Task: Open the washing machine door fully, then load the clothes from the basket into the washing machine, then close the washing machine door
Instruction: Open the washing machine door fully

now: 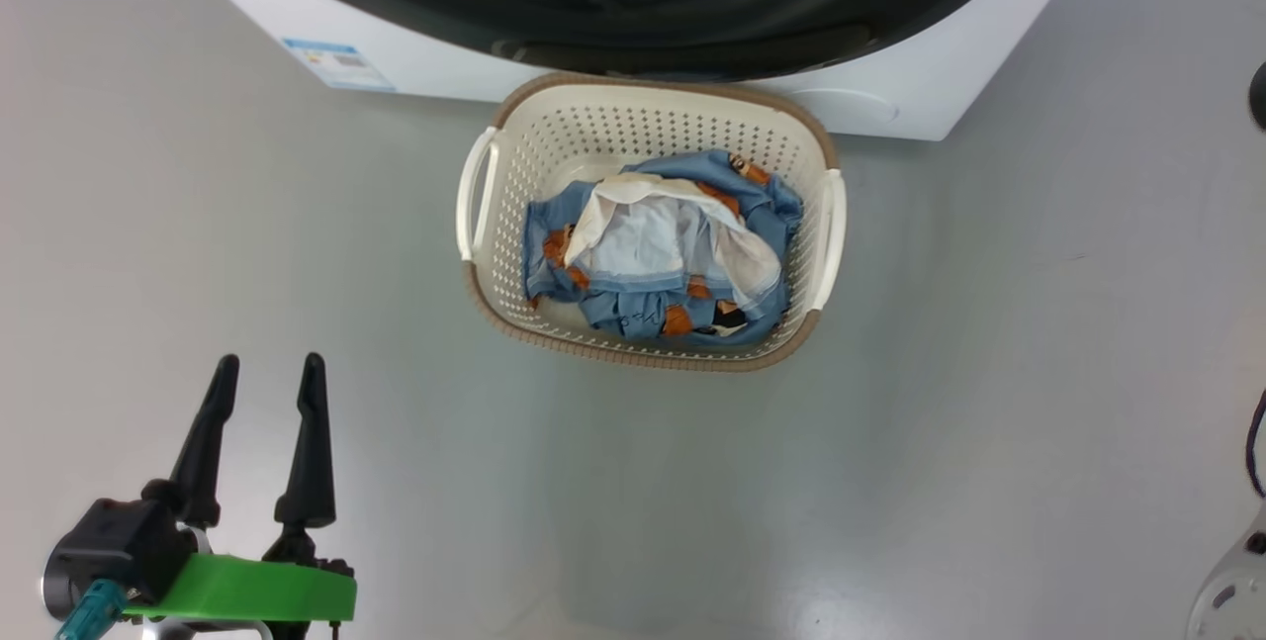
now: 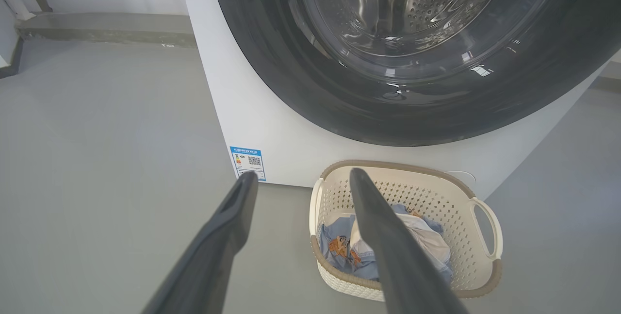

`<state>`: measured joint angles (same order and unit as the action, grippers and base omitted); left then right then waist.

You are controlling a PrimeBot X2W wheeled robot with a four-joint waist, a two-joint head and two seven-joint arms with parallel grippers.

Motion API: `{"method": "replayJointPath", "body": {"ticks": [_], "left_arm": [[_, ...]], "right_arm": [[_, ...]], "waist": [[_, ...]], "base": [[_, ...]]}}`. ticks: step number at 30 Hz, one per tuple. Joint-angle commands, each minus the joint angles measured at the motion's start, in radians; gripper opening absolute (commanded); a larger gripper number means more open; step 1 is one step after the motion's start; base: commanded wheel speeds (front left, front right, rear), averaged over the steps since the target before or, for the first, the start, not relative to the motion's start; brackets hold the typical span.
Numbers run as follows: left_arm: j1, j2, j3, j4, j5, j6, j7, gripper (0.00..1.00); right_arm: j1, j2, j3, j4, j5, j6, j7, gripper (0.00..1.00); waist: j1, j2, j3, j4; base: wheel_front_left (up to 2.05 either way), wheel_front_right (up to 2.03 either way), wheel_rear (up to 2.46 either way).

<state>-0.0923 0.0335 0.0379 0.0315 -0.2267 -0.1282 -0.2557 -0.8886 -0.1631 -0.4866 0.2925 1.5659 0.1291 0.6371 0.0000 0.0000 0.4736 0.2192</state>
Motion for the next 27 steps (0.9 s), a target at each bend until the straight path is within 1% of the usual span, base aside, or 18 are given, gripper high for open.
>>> {"method": "replayJointPath", "body": {"ticks": [1, 6, 17, 27], "left_arm": [[-0.019, 0.017, 0.03, -0.029, -0.012, 0.0, -0.006, 1.0], [-0.022, 0.017, 0.017, -0.038, -0.022, 0.003, -0.006, 1.0], [-0.026, 0.017, 0.006, -0.047, -0.037, 0.02, -0.006, 1.0], [-0.017, 0.017, -0.009, -0.054, -0.059, 0.037, -0.006, 1.0]], "right_arm": [[-0.025, -0.004, 0.024, -0.023, -0.008, 0.002, 0.009, 0.0], [-0.072, -0.02, 0.044, -0.016, -0.01, 0.002, 0.013, 0.0], [-0.091, -0.013, 0.103, -0.006, -0.024, 0.002, 0.025, 0.0], [-0.125, -0.045, 0.131, -0.002, -0.023, 0.002, 0.031, 0.0]], "waist": [[0.0, 0.0, 0.017, 0.017], [0.0, 0.0, 0.042, 0.042], [0.0, 0.0, 0.06, 0.08], [0.0, 0.0, 0.088, 0.115]], "base": [[0.0, 0.0, 0.0], [0.0, 0.0, 0.0], [0.0, 0.0, 0.0], [0.0, 0.0, 0.0]]}}
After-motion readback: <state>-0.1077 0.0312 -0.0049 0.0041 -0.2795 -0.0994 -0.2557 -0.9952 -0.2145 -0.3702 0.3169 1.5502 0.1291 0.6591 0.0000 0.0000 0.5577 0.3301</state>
